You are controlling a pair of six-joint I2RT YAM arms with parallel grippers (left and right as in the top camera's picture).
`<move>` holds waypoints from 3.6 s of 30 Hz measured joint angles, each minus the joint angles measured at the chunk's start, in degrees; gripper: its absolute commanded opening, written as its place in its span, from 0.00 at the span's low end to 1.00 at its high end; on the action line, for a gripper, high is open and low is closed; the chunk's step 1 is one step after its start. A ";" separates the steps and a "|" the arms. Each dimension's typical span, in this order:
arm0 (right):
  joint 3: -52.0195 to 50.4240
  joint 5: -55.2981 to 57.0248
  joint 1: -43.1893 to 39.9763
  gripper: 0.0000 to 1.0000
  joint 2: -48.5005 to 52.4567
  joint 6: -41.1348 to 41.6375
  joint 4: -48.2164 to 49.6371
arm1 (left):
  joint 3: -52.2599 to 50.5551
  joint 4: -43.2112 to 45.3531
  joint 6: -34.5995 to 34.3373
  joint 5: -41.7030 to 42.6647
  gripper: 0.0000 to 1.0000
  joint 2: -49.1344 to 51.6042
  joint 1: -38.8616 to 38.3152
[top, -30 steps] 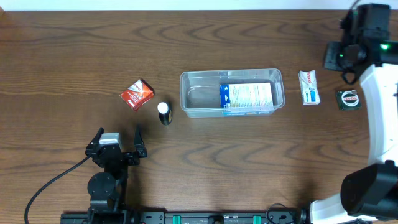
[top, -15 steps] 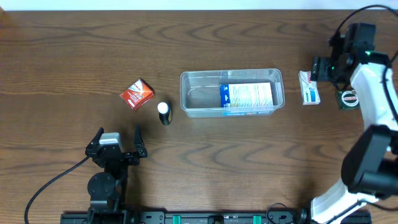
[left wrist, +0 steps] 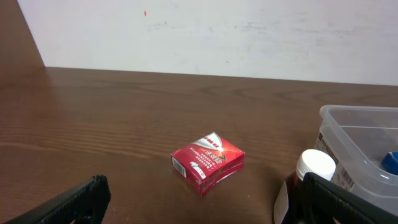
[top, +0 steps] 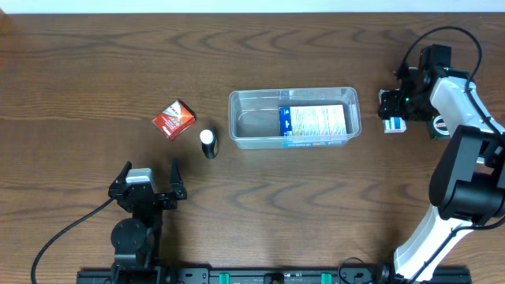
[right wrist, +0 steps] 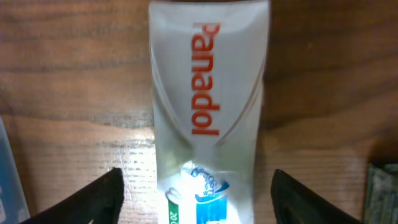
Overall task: Pack container
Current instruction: 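Move the right gripper to the white Panadol box and grasp it, then carry the Panadol box left and lower it into the container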
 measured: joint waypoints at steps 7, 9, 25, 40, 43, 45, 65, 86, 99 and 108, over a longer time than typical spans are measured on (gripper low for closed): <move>-0.04 -0.31 0.00 0.66 0.04 0.02 -2.03 | 0.00 0.00 0.00 0.00 0.98 0.00 0.00; -0.04 -0.31 0.00 0.66 0.04 0.02 -2.05 | 0.00 0.00 0.00 0.00 0.98 0.00 0.00; -4.37 -0.31 0.00 0.59 0.04 0.02 3.50 | 0.00 0.00 0.00 0.00 0.98 0.00 0.00; -4.37 -0.26 0.00 0.39 0.04 -0.70 3.91 | 0.00 0.00 0.00 0.00 0.98 0.00 0.00; -4.37 -0.17 0.00 0.36 0.04 -0.70 3.91 | 0.00 0.00 0.00 0.00 0.98 0.00 0.00; -4.35 -0.13 0.00 0.36 0.04 -0.70 3.78 | 0.00 0.00 0.00 0.00 0.98 0.00 0.00; 19.69 -1.99 7.32 0.44 -13.35 -11.08 -21.46 | 0.00 0.00 0.00 0.00 0.98 0.00 0.00; 9.20 -6.12 26.27 0.46 -15.98 -41.29 -24.11 | 0.00 0.00 0.00 0.00 0.98 0.00 0.00; 1.25 -5.18 26.27 0.43 -15.98 -57.11 -10.82 | 0.00 0.00 0.00 0.00 0.98 0.00 0.00; 1.22 -5.18 26.27 0.29 -15.98 -55.39 -9.94 | 0.00 0.00 0.00 0.00 0.98 0.00 0.00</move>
